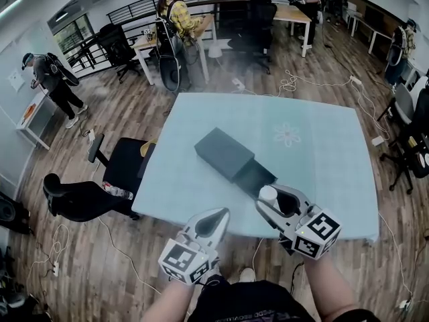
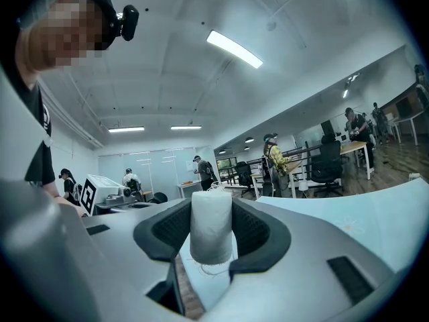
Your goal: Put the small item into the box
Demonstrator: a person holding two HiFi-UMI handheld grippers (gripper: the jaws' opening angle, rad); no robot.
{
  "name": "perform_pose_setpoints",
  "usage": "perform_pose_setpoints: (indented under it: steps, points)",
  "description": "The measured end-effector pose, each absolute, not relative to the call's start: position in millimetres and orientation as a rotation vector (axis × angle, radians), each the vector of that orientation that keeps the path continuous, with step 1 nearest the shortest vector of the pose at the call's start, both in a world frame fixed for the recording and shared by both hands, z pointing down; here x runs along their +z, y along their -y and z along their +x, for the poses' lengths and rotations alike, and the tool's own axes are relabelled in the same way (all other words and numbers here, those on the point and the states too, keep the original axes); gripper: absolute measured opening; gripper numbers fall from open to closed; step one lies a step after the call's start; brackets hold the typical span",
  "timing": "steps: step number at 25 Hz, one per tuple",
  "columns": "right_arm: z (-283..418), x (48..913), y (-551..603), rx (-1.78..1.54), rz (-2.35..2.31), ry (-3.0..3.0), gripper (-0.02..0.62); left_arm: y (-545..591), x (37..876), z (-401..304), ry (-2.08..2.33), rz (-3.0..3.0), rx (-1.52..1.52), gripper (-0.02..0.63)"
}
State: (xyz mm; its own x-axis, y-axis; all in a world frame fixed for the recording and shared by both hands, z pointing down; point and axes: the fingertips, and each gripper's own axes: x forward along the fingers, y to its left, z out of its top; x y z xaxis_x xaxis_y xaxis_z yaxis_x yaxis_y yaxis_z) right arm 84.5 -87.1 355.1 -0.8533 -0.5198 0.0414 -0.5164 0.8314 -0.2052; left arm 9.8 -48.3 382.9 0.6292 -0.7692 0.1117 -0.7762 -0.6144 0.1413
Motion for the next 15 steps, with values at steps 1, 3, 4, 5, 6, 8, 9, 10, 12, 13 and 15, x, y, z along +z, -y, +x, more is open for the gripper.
perform_pose_setpoints:
  steps: [1, 3, 4, 5, 6, 8, 9, 10, 12, 13, 15]
  points:
    - [83.0, 356.2, 88.9, -0.329, -0.848, -2.992, 0.195, 50.2, 383.5, 8.7, 1.278, 2.673, 0.059, 0.034]
    - [80.5, 359.9, 93.1, -0.335, -0.853, -2.994, 0.195, 54.8, 385.9, 6.9, 1.272, 2.672, 0.064, 0.034]
    - [79.5, 361.8, 95.5, -0.338, -0.858, -2.994, 0.195, 57.4, 387.5, 6.1, 1.267, 2.673, 0.064, 0.034]
    - [78.8, 363.4, 98.0, -0.341, -0.864, -2.993, 0.195, 60.4, 388.8, 5.3, 1.261, 2.674, 0.063, 0.034]
    - [78.0, 364.8, 100.8, -0.345, -0.872, -2.991, 0.195, 63.6, 390.1, 4.5, 1.252, 2.675, 0.061, 0.034]
    - [76.2, 367.8, 106.8, -0.352, -0.894, -2.987, 0.195, 70.7, 392.7, 2.6, 1.23, 2.681, 0.06, 0.034]
    - [75.0, 369.6, 110.4, -0.356, -0.907, -2.984, 0.195, 74.5, 394.3, 1.4, 1.216, 2.686, 0.059, 0.034]
    - [73.7, 371.6, 114.4, -0.361, -0.921, -2.98, 0.195, 78.6, 395.9, 0.1, 1.201, 2.692, 0.057, 0.034]
    - [71.0, 375.8, 122.9, -0.372, -0.951, -2.97, 0.195, 86.7, 399.0, -2.7, 1.171, 2.702, 0.055, 0.034]
    - [69.9, 378.0, 127.0, -0.379, -0.968, -2.966, 0.195, 90.6, 400.2, -4.2, 1.159, 2.706, 0.059, 0.034]
    - [68.7, 382.1, 135.5, -0.394, -1.001, -2.957, 0.195, 98.9, 401.4, -6.7, 1.135, 2.714, 0.067, 0.034]
